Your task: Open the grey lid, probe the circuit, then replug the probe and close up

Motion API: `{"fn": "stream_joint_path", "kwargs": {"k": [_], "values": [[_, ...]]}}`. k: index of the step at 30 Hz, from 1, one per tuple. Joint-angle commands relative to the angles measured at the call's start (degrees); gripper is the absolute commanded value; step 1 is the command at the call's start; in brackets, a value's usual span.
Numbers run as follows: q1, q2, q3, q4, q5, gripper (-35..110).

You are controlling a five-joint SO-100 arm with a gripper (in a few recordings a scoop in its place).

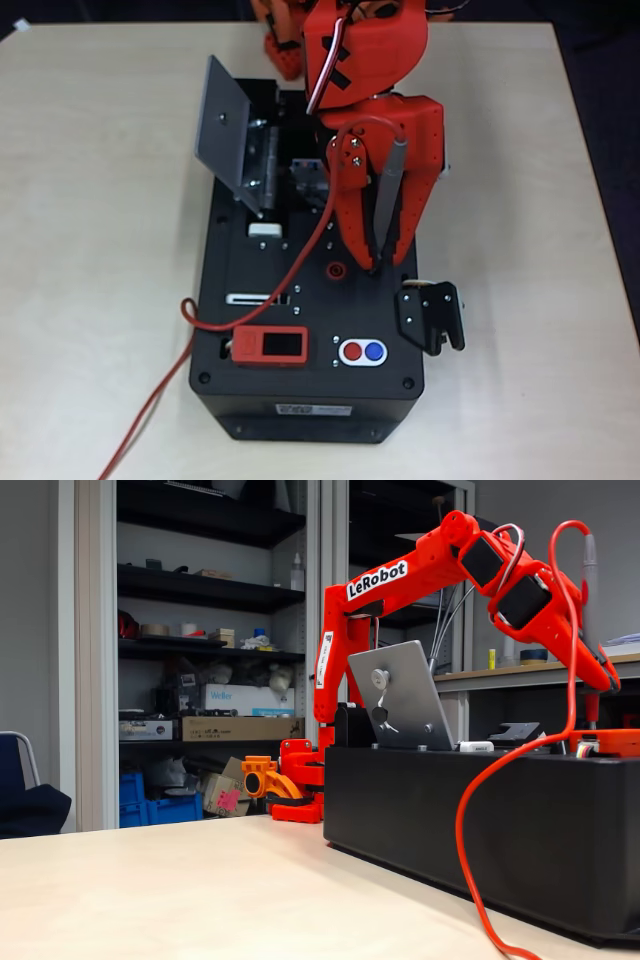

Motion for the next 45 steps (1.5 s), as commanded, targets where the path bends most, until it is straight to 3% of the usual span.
{"fn": "stream_joint_path", "kwargs": {"k": [1, 34, 45], "values": [[-1.23, 2.99, 0.53, -0.35, 0.79, 0], [-1.41, 4.13, 2.90, -1.23, 1.05, 0], [-1.85, 7.29, 15.82, -12.04, 1.23, 0]]}}
